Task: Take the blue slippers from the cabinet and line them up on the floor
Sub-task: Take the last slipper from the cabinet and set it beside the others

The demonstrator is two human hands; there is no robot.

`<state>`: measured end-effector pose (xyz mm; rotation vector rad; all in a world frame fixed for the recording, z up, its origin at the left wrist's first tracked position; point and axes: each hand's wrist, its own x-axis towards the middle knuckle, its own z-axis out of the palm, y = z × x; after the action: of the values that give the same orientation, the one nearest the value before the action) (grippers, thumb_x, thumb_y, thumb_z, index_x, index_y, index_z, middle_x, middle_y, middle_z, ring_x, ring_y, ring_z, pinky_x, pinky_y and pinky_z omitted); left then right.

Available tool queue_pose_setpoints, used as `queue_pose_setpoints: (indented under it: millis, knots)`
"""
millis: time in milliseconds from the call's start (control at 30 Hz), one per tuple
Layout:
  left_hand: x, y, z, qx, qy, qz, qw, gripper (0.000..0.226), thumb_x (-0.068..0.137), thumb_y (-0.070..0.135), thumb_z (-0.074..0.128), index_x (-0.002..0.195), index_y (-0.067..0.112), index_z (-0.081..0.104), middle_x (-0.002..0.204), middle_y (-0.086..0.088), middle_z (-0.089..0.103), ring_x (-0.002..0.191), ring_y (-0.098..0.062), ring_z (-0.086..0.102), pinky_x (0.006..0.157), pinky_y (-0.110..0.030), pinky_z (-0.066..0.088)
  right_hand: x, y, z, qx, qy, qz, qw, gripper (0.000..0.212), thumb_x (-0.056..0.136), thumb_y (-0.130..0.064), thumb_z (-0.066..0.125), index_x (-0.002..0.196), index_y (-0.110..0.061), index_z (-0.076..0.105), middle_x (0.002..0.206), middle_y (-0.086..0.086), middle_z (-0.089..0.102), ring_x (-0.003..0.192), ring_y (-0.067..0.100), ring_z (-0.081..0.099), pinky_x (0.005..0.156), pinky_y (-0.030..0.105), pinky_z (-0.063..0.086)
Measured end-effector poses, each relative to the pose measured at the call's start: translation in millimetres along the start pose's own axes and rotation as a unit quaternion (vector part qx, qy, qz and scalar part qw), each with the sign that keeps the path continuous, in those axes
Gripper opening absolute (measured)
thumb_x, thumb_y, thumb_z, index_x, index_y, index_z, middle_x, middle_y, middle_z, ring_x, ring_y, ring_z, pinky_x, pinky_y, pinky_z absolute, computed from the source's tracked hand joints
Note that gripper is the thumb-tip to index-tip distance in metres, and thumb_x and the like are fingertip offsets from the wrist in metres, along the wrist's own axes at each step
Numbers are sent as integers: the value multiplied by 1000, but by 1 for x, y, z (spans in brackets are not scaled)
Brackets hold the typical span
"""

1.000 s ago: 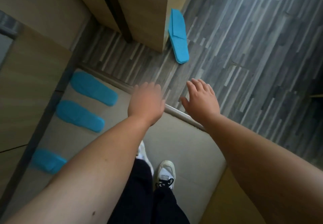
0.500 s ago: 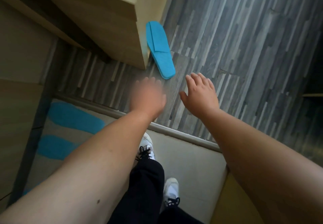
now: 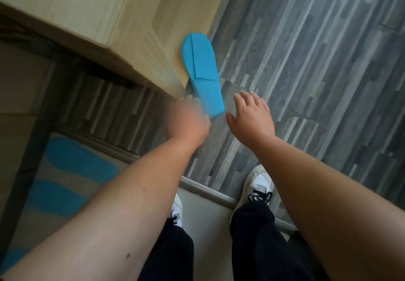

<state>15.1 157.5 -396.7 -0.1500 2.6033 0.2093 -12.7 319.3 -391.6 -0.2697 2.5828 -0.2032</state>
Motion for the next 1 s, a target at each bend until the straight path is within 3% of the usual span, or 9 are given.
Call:
queue_pose_setpoints:
  millis: [200,367,467,600,767,1000]
  knots:
    - [52,6,37,-98,-2,-117,988,51,96,35,41,138,7,38,140,-16,46,128,-34,42,104,-44,36,72,11,30,31,-6,-29,999,57,98,-40,44,147,-13,33,153,9,37,142,28,31,117,43,23]
    - [95,15,62,-211,-8,-203,956,47,98,31,39,136,4,39,137,-20,47,125,-38,45,98,-45,40,121,16,51,116,-38,6,993,56,97,-34,46,147,-12,33,145,13,45,130,33,44,102,43,39]
    - [121,13,72,-249,10,-220,943,37,100,27,38,125,1,46,131,-23,53,120,-40,50,96,-43,40,147,14,59,146,-51,28,988,46,98,-24,41,141,-10,38,139,15,51,121,35,51,90,42,44]
    - [143,7,80,-330,42,-277,901,35,102,28,34,112,1,54,119,-20,61,110,-37,57,85,-36,42,174,9,70,221,-59,80,970,38,98,-21,39,133,-9,45,119,15,62,99,34,61,81,42,53]
    - [145,7,80,-389,74,-282,874,32,100,30,40,92,4,58,102,-18,65,95,-34,60,74,-33,41,179,12,68,285,-32,94,953,17,94,-22,51,95,-11,64,84,4,59,83,26,56,62,29,39]
    - [62,35,20,-433,34,-241,868,27,97,27,50,86,6,63,99,-17,69,88,-31,60,78,-35,46,88,25,-5,308,-14,156,938,13,91,-24,60,92,-13,65,85,6,63,81,25,60,72,34,49]
